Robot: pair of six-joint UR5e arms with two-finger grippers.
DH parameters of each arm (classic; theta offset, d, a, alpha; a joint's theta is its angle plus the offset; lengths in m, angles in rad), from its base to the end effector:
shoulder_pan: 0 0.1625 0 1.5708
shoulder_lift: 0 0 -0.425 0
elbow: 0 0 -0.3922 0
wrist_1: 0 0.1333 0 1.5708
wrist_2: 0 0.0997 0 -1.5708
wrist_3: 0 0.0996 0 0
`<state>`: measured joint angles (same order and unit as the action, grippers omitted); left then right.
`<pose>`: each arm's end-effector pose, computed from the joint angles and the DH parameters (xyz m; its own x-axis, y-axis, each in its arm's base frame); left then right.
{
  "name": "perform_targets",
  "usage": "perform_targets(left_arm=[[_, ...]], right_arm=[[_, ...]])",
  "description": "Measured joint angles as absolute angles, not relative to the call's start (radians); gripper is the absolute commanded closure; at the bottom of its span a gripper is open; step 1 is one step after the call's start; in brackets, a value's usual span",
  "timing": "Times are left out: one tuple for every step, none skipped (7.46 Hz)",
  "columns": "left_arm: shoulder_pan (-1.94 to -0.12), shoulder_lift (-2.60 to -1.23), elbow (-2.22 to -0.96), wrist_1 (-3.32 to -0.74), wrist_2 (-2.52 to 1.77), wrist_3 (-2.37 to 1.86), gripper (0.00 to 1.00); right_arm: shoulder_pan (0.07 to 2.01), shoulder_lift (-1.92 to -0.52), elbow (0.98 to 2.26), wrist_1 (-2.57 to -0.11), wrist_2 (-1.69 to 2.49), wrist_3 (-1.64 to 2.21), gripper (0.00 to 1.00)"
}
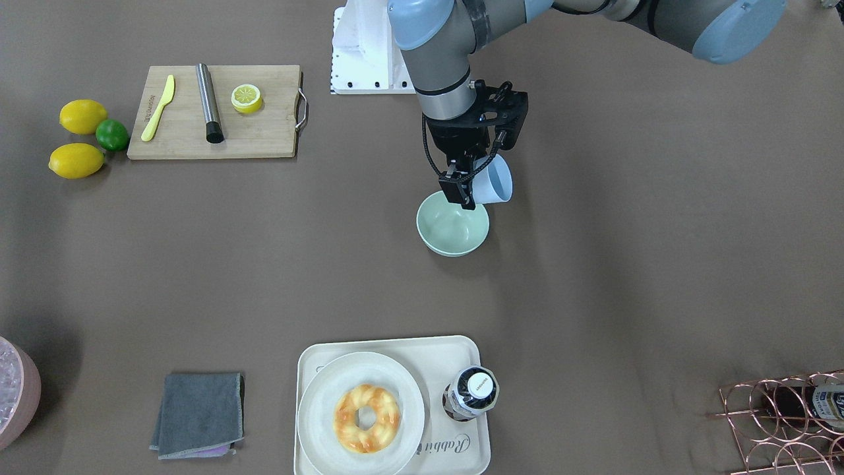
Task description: Pour ice into bowl
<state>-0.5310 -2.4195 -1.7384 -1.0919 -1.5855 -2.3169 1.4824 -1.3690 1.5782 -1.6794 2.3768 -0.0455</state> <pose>0.5041 -0.4489 0.1445 0.2047 -0.9073 -0.3673 0.8699 0.3407 -0.3567 0.0104 -0.5781 0.5560 0.6786 -0.1782 0.7126 0.1188 0.9840 0.1330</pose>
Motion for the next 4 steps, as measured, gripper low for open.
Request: perform_targets(left_arm=[[-0.53, -2.417, -1.714, -1.16, -1.586, -2.351, 0.44], [-0.529, -2.414, -1.698, -1.233, -1.587, -2.389, 0.44], [-0.526, -2.408, -1.69, -1.317, -1.588, -2.439, 0.44], [-0.517, -2.405, -1.687, -1.378, -1.589, -2.481, 0.44]], right_arm=[[1.513, -1.398, 1.572, -1.678, 2.376, -0.066, 0.14], [1.538, -1.424, 1.567, -1.676, 2.373, -0.093, 0.14], [1.557, -1.441, 1.562, -1.673, 2.372, -0.111, 0.14], [1.568, -1.451, 1.56, -1.668, 2.371, -0.122, 0.11]])
